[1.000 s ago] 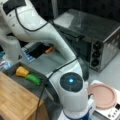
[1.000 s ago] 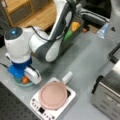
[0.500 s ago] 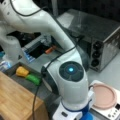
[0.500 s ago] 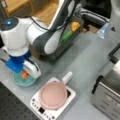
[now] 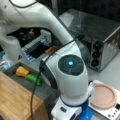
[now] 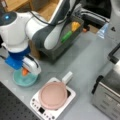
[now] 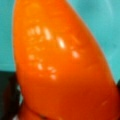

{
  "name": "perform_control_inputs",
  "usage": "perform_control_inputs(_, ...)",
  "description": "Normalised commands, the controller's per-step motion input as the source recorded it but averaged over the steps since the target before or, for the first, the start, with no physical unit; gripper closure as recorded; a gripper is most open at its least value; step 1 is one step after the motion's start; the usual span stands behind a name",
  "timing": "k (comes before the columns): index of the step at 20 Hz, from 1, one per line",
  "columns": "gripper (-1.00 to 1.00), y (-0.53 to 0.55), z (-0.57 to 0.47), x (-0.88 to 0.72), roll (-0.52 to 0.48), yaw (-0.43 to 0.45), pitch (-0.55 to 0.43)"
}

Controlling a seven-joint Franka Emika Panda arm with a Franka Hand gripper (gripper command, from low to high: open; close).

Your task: Open the drawer. Pick up the carrot. Put the carrots in the drawer.

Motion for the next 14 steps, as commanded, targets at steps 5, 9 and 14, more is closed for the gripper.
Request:
perform_control_inputs(5,1.0,0.2,0.26,-0.05,-0.14,0.004,0.089)
perform_control_inputs(9,1.0,0.23,0.25,-0.15,-0.115,0.122,0.074)
perform_control_inputs(14,1.0,0.12,0.03,-0.16,-0.119,0.327,-0.003)
